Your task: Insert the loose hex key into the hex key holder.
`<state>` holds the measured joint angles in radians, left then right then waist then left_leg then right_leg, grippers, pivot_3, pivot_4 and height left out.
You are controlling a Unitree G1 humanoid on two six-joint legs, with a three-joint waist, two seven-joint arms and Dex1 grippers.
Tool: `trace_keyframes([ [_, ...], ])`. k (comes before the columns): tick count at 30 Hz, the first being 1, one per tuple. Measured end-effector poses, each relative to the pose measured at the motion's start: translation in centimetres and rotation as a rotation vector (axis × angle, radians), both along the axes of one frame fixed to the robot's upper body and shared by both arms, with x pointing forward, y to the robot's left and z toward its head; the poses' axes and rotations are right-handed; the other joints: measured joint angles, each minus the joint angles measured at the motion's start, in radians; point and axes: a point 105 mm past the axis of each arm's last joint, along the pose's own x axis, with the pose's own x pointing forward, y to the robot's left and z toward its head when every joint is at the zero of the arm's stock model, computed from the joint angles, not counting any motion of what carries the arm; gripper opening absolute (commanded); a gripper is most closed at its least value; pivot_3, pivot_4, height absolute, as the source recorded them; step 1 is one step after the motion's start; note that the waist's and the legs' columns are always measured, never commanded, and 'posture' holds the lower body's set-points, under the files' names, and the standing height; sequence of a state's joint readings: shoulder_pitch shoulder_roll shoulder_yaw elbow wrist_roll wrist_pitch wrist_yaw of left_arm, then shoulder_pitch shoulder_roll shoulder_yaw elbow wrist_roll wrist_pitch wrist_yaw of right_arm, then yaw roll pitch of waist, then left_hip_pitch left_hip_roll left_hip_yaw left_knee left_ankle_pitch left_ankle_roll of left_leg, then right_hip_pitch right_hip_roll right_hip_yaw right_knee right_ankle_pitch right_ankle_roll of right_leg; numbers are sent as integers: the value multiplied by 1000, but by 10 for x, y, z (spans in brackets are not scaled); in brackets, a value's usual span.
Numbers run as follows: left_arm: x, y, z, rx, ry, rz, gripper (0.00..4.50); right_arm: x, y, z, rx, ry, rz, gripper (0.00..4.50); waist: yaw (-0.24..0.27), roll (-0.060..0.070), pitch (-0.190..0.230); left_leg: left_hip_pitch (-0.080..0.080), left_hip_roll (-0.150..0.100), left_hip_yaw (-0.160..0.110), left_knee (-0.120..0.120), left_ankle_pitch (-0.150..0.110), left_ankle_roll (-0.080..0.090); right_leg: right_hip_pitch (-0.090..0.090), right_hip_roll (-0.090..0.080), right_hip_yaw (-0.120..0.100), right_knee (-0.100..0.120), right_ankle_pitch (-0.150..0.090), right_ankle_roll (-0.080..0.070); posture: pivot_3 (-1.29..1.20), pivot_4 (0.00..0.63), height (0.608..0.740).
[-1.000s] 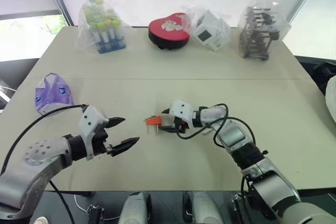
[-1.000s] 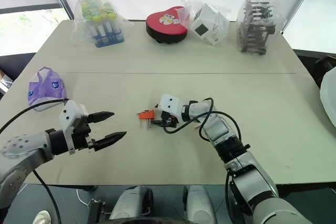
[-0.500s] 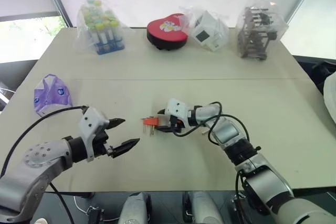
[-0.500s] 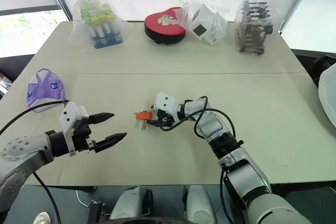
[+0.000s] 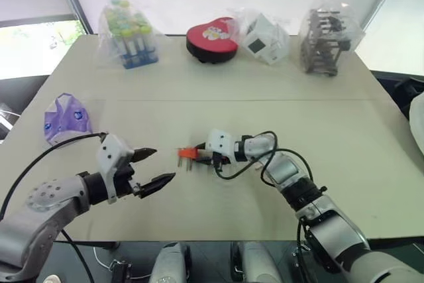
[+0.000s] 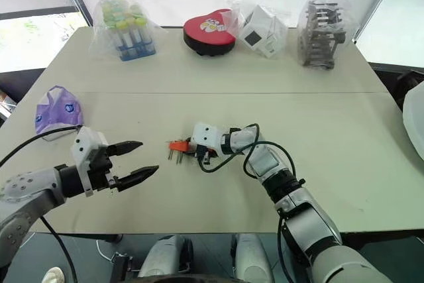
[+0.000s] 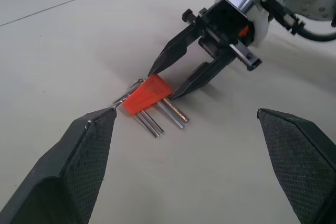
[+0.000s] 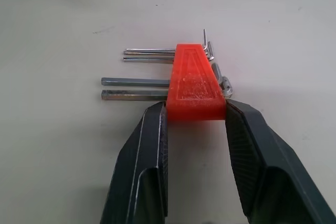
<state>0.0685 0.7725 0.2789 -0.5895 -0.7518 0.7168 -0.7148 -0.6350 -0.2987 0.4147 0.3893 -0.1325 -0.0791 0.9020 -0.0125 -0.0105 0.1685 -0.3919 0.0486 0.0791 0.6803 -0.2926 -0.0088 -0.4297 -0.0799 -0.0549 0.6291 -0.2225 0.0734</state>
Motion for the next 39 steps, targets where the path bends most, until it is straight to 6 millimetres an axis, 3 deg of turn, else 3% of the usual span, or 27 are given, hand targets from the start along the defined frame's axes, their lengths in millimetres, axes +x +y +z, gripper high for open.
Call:
trace_keyframes([
  [4,17,21,16,-73,-6,65,4500,14,-30,22,-73,-319,-37,978,2,0,1,-1,-1,0,1,0,0,0,-1,0,-1,-1,1,0,150,740],
  [7,31,25,26,-109,-11,63,4500,20,-47,50,-81,-539,-41,978,-2,-2,5,-2,-1,1,1,0,0,0,-1,0,-1,-1,2,0,150,740],
  [13,51,1,52,-198,-38,-70,4500,8,-43,113,37,-880,32,978,-6,-2,5,-2,-1,2,0,1,-2,-1,0,0,0,1,5,0,150,740],
  [17,60,-21,59,-248,-18,-161,4500,-12,-33,136,103,-1027,119,978,-4,-3,6,-2,-1,2,0,1,-2,0,0,0,-1,1,5,0,150,740],
  [24,65,-38,68,-259,-18,-255,4500,-26,-31,144,107,-1095,196,978,-4,-3,6,-2,-1,2,0,1,-2,0,0,0,-1,1,5,0,150,740],
  [39,68,-49,73,-309,-25,-297,4500,-31,-27,141,82,-1085,240,978,-2,-3,6,-2,-1,2,1,1,-2,0,0,0,-1,0,3,0,150,740],
])
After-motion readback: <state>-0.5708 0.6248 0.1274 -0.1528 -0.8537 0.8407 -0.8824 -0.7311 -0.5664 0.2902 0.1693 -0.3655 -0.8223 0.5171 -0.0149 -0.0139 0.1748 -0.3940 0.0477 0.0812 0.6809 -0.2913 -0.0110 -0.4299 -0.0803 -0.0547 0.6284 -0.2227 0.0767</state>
